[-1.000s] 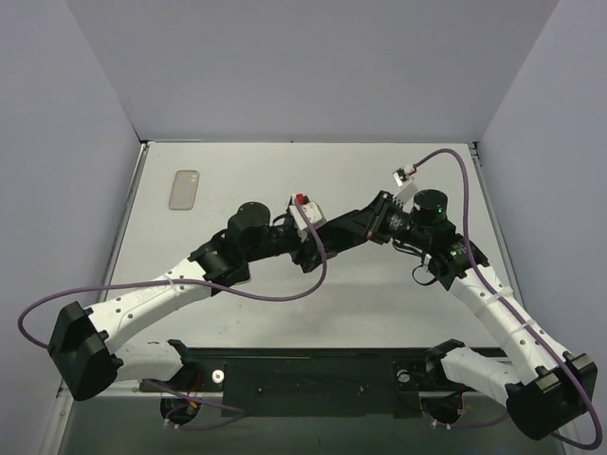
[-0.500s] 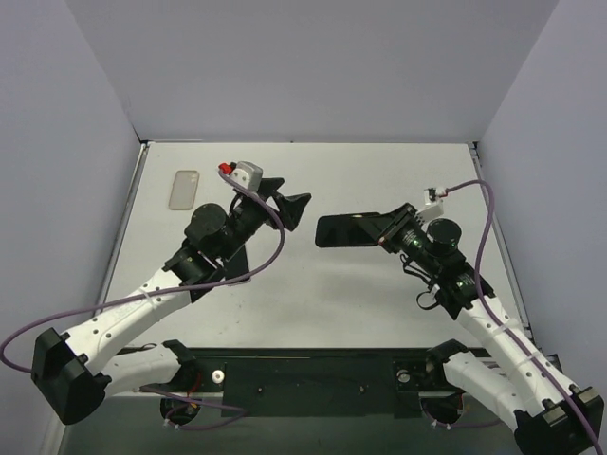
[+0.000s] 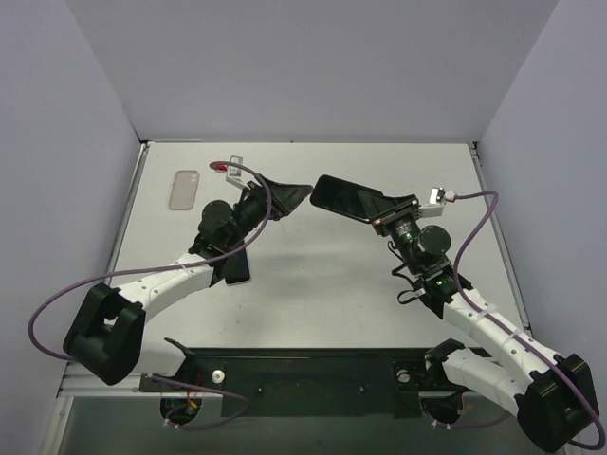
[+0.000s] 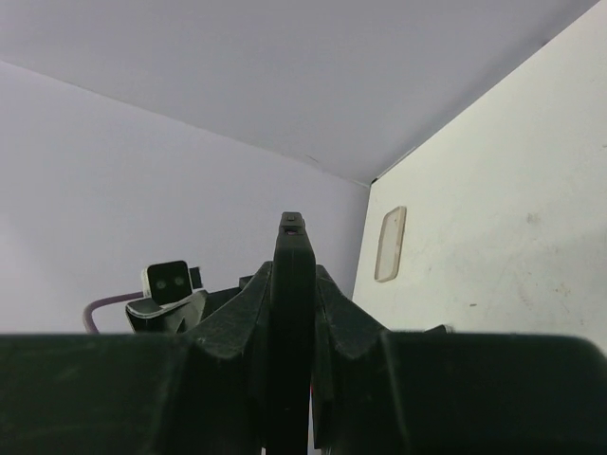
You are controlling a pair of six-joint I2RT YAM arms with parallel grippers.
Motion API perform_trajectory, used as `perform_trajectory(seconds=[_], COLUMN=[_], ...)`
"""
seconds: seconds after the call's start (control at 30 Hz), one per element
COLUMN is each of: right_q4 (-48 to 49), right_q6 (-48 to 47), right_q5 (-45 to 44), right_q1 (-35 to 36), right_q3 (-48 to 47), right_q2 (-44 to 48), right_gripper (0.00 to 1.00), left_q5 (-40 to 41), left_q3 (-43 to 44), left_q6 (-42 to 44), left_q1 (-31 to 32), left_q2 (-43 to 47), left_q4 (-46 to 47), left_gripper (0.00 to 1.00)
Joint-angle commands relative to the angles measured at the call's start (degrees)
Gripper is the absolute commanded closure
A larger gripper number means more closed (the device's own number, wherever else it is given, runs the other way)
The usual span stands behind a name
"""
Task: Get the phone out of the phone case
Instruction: Pick up the phone at the center of the board.
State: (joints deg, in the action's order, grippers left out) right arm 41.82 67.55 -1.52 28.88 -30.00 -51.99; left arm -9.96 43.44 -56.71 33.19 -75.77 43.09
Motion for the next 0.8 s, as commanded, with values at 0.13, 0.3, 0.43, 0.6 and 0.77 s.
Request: perform_trajectory(seconds=[0.13, 0.3, 0.43, 0.6, 0.77], right_q4=[18.8, 22.6, 22.2, 18.4, 17.7], right_q6=[0.7, -0.5, -2.4, -4.5, -5.8], right_q5=[-4.4, -3.0, -2.3, -1.8, 0.7], right_q1=[4.9, 5.3, 5.3, 5.7, 5.7], right_q3=[-4.1, -5.3, -6.1, -7.6, -8.6], right_q2=[-6.3, -8.1, -7.5, -6.1, -5.3], right_gripper=[1.0, 1.0, 1.0, 1.0, 1.0], left_q5=[-14.8, -16.8, -16.2, -13.5, -14.6], left_q3=[1.3, 2.5, 2.4, 0.9, 2.2], left_q6=[-24.8, -27.1, -27.8, -24.4, -20.7], left_q1=[-2.4, -3.5, -3.9, -3.9, -4.1], left_q2=[-10.7, -13.3, -13.7, -12.2, -11.4], left_q4=[38.2, 38.5, 37.6, 31.6, 23.4], left_gripper=[0.21, 0.3, 0.27, 0.25, 0.26])
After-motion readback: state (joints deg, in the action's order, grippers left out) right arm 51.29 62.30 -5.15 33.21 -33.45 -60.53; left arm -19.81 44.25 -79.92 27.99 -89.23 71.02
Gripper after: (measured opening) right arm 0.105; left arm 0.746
